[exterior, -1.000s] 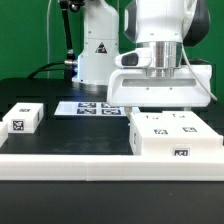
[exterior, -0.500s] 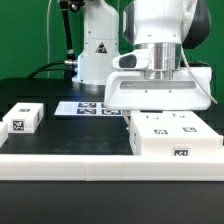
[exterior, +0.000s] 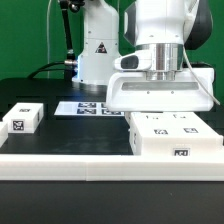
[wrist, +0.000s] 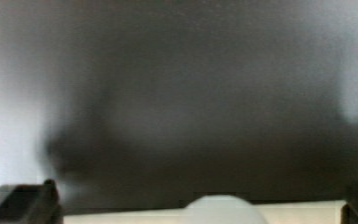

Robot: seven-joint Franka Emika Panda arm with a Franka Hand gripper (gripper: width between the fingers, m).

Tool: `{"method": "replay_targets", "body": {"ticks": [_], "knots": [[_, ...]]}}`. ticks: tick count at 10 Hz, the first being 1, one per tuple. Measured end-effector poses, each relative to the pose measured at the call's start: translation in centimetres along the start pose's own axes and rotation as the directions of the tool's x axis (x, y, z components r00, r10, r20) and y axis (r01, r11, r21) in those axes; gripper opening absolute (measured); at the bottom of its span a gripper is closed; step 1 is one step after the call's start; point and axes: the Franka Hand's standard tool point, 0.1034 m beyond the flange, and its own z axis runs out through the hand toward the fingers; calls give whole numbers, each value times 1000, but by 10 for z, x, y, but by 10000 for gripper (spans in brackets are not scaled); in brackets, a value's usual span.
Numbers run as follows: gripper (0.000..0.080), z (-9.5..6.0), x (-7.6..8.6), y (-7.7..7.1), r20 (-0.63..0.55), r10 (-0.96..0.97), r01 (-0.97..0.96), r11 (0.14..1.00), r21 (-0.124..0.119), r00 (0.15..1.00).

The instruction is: Assemble cabinet

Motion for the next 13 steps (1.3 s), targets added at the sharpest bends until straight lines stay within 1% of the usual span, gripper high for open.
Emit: {"method": "replay_targets", "body": {"ticks": [1,2,3,4,5,6,7,8,9,10,12,13], "knots": [[774,0,-1,-2,1,-2,2,1000,1,1000],[585,0,-1,-3,1,-3,3,1000,1,1000],[585,0,-1,-3,1,-3,3,1000,1,1000],[385,0,-2,-3,2,-5,5,1000,1,1000],[236,0,-2,-2,3,-6,6,1000,1,1000],[236,1,-3,-1,5,-5,5,1000,0,1000],[65,1,-3,-2,5,-6,6,1000,0,1000],[65,1,-3,-2,5,-6,6,1000,0,1000],[18,1,-3,-2,5,-6,6,1000,0,1000],[4,1,-3,-2,5,-6,6,1000,0,1000],[4,-1,-3,-2,6,-7,7,1000,1,1000],[2,-10,-1,-2,2,-7,7,1000,5,1000]]}}
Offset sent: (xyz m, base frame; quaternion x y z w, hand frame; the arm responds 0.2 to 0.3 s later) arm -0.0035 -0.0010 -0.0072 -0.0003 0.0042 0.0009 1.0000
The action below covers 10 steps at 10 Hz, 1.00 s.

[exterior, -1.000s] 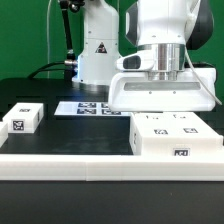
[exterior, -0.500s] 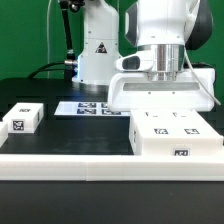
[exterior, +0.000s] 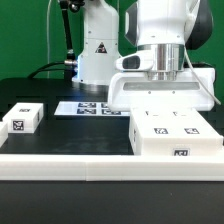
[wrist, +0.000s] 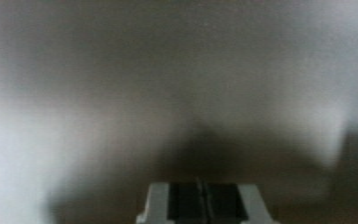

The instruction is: Assemble cabinet

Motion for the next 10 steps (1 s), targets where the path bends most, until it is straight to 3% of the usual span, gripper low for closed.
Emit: {"method": "replay_targets", "body": {"ticks": [5,10], "knots": [[2,-46,13,-2,10,-3,3,1000,24,1000],[2,-38,7,1,15,-4,3,1000,19,1000]]}}
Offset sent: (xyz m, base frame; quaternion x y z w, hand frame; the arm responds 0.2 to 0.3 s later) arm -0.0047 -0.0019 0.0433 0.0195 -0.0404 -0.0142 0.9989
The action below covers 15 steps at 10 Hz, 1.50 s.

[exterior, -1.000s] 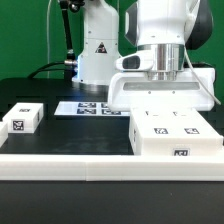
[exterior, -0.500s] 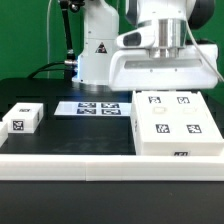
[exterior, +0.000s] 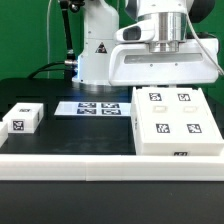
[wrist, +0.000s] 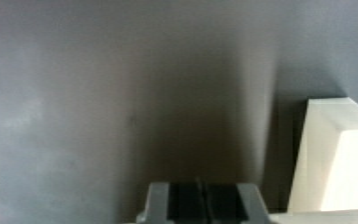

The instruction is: Assemble cabinet

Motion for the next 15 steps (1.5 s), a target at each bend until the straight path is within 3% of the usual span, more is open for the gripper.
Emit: {"method": "replay_targets", "body": {"ticks": [4,6,12,15], "knots": [[2,-13,6,-3,-13,0,0,1000,8,1000],[2,-31,12,-7,-8,-1,1,1000,20,1000],[2,-30,13,-4,-8,-5,5,1000,18,1000],[2,-47,20,0,10,3,-3,1000,25,1000]]}}
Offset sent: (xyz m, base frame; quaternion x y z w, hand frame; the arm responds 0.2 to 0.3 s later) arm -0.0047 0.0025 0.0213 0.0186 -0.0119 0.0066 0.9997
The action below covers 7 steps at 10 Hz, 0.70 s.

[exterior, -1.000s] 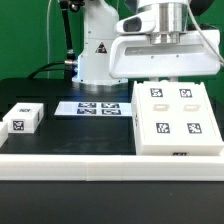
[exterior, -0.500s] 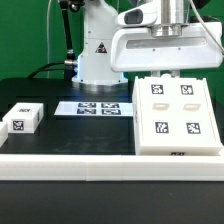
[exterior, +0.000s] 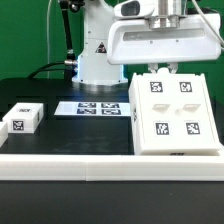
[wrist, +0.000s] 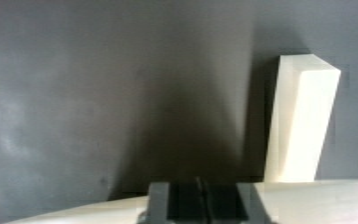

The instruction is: Assemble cabinet

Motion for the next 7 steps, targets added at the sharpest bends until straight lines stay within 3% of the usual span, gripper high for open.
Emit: {"method": "replay_targets", "body": {"ticks": [2,7], "knots": [[2,-13,11,-2,16,4,-5,1000,10,1000],[2,-9,11,-1,16,5,-5,1000,7,1000]]}}
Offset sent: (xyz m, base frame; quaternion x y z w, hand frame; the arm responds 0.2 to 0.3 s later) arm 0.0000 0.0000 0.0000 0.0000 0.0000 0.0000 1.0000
